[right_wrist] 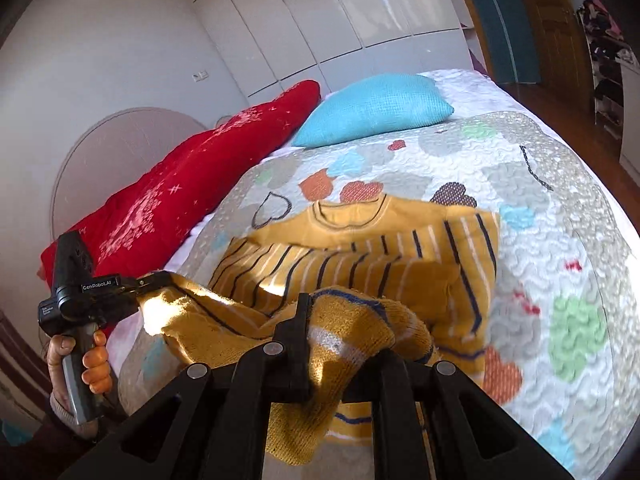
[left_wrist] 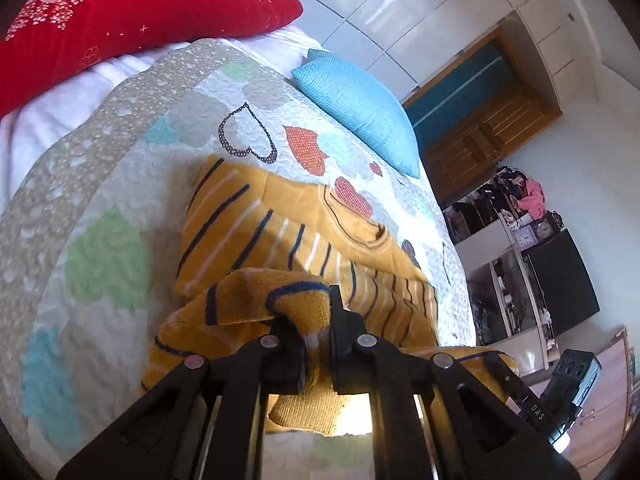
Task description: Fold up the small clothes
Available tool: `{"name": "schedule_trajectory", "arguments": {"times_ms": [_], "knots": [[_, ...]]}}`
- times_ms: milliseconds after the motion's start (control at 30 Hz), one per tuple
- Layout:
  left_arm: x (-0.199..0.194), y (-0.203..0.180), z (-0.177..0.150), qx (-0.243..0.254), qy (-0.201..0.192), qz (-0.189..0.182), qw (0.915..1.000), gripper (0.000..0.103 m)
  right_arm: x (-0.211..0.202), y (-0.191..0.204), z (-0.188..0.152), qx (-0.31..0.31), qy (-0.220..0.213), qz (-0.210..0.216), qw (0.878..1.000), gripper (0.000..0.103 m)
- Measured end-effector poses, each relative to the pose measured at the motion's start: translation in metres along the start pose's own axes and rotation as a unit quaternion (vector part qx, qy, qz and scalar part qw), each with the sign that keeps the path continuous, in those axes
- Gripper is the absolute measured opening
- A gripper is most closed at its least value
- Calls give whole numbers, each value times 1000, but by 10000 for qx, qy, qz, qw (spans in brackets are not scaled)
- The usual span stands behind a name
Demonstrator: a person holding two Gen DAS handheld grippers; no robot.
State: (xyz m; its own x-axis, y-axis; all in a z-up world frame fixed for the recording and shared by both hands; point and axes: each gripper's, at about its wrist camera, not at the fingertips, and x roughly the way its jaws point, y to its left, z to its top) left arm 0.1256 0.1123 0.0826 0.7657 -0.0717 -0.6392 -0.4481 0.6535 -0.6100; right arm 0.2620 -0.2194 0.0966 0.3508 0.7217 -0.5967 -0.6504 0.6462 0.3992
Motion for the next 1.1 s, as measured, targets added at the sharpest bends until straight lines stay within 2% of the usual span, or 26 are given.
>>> {"name": "schedule_trajectory", "arguments": {"times_ms": [100,233,300,367,467,533,600,667,800,833,867,933,1033,1100], "knots": [[41,3,25,-96,169,249,9995,7,47,-19,30,167,253,-203,9993,10],[74,23,42,-482,473,91,9977,8,95,-46,50,479,673,-98,9965,12],[86,37,53,-814,563,-181,9949,13,112,-65,60,833,744,67,9937,17],[95,53,63,-1237,597,-419,9896,25,131,-84,68,1245,819,244,9885,35],[106,77,73,-1878,476,-706,9785,43,157,-108,76,1814,852,348,9791,53],[106,92,79,-2169,247,-707,9733,57,172,-122,79,2212,869,458,9703,56],[103,103,84,-2346,67,-612,9701,63,184,-130,82,2483,863,469,9637,57],[103,109,90,-2350,107,-502,9706,63,191,-133,85,2580,859,457,9612,58],[87,105,91,-1913,123,-150,9813,64,184,-135,99,2514,769,452,9638,59],[83,104,89,-1830,130,-115,9830,64,178,-138,102,2538,689,445,9638,62],[77,102,86,-1761,140,-107,9842,65,171,-142,104,2584,582,381,9635,70],[65,100,80,-1663,175,-90,9859,65,150,-153,109,2702,288,99,9623,80],[45,94,65,-1520,219,-64,9881,66,123,-164,110,2824,164,-24,9592,82],[30,89,51,-1410,252,-45,9897,69,103,-156,104,2475,214,-215,9684,82]]}}
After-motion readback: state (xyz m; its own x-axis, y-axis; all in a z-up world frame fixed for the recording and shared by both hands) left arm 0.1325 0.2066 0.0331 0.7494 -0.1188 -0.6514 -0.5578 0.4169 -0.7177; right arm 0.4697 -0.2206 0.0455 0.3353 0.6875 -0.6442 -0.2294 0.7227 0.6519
